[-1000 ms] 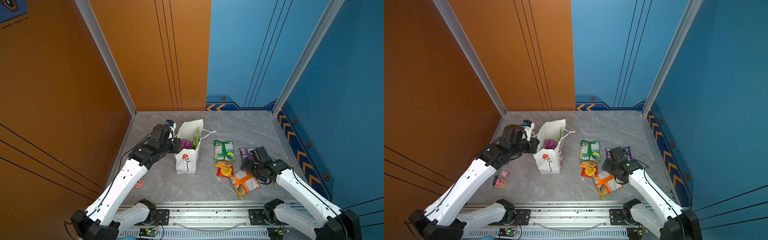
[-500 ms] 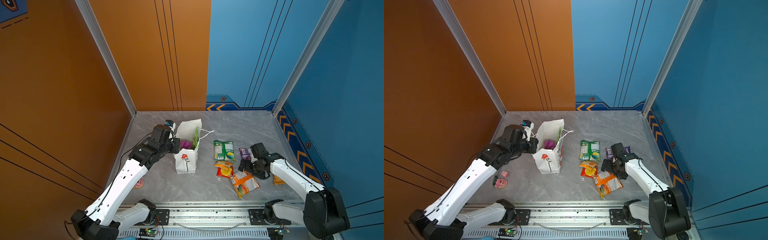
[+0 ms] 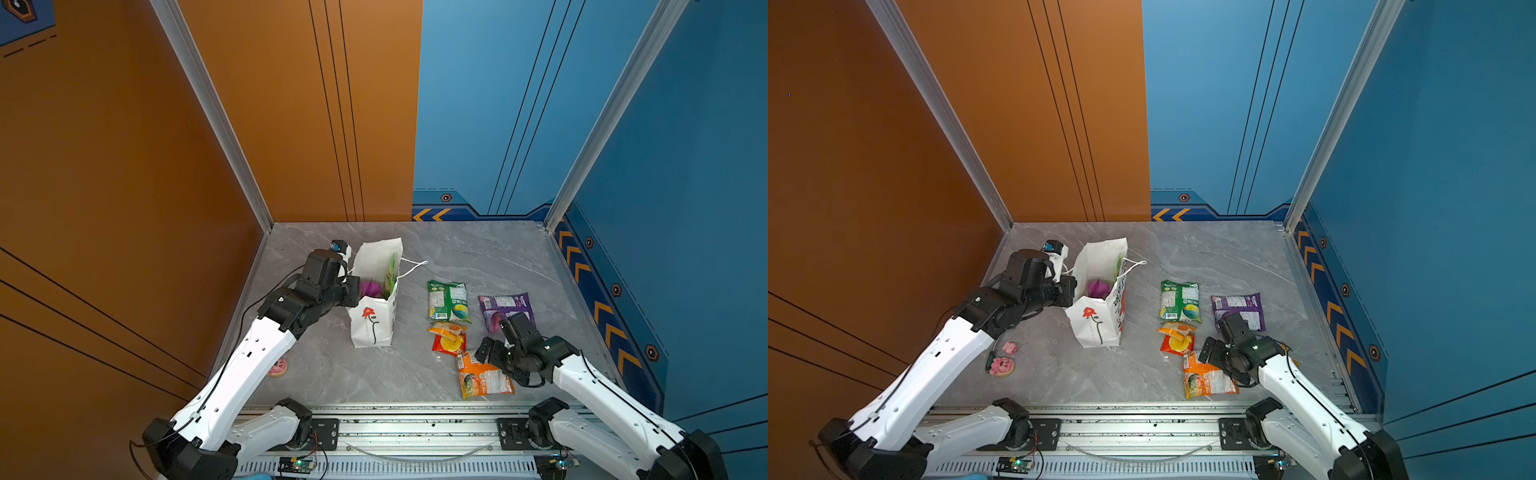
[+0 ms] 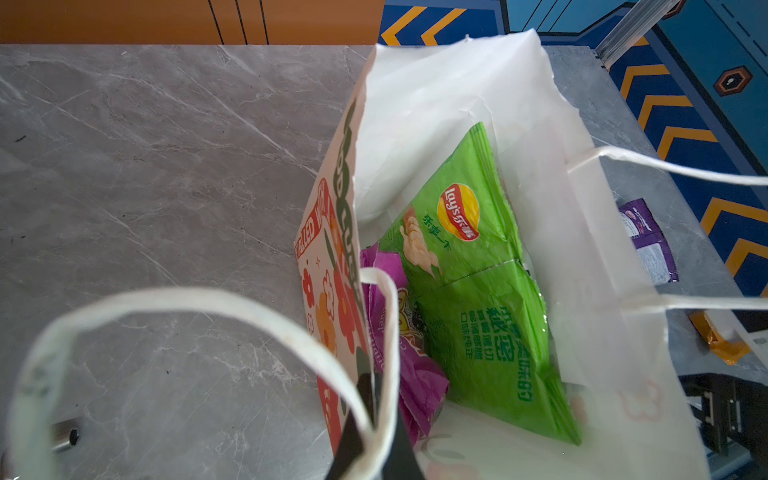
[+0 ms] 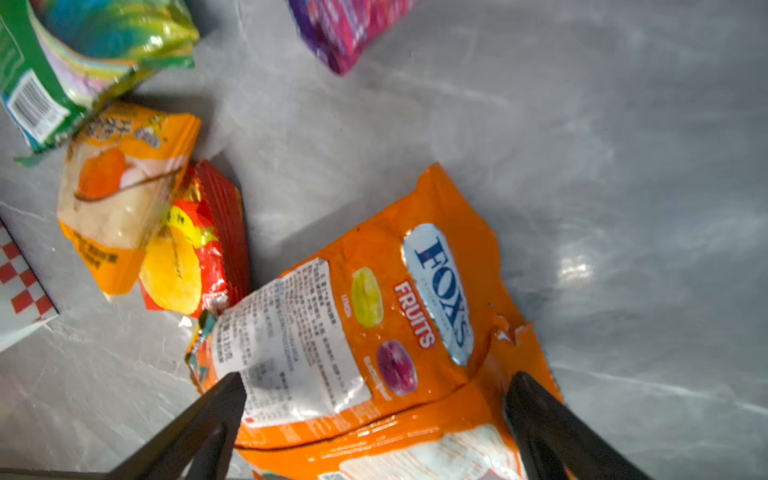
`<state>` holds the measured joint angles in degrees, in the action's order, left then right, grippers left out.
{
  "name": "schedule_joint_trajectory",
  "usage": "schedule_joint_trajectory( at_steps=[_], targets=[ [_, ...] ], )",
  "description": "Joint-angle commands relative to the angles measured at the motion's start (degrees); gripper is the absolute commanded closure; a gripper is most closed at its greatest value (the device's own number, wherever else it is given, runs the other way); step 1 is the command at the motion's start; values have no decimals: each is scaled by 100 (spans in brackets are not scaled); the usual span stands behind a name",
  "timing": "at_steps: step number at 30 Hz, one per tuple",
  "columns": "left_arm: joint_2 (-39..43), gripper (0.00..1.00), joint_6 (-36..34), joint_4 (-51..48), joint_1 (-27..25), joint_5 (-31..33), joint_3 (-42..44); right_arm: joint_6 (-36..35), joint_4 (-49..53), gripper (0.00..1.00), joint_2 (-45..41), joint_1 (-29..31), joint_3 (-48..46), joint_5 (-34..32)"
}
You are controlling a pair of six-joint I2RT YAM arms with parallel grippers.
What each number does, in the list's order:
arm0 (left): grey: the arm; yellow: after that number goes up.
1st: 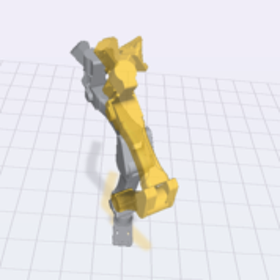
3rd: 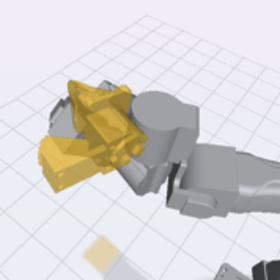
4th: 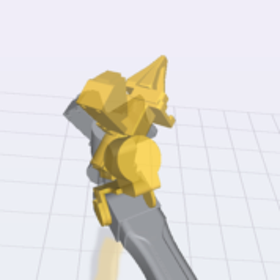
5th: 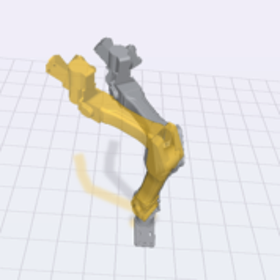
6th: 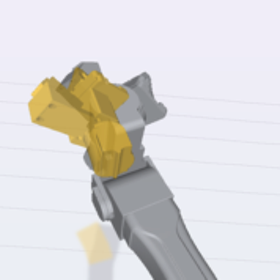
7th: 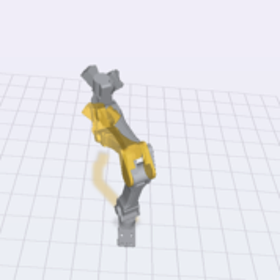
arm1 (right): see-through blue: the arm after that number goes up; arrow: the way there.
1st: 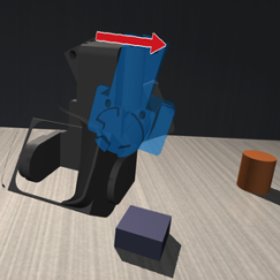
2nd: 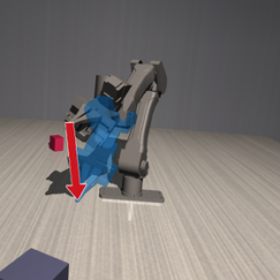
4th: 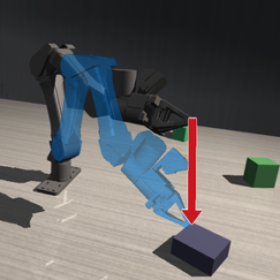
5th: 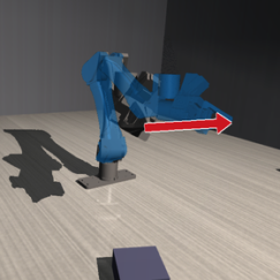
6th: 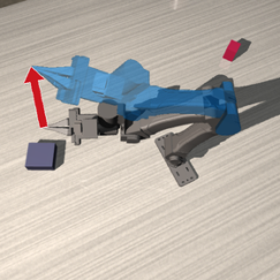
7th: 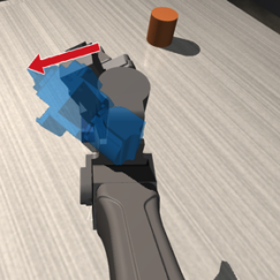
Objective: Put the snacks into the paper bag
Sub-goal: 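Lower the right gripper onto the orange Fox's fruits bag and grasp it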
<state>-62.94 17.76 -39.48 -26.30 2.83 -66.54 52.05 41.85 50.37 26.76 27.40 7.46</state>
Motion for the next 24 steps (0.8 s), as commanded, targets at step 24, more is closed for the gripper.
schedule_joint_trajectory(
  at_steps=[24],
  targets=[
    [18,100,-116,-7,-33,178,54,667,-813,8,1547,2225,1064,-965]
  ],
)
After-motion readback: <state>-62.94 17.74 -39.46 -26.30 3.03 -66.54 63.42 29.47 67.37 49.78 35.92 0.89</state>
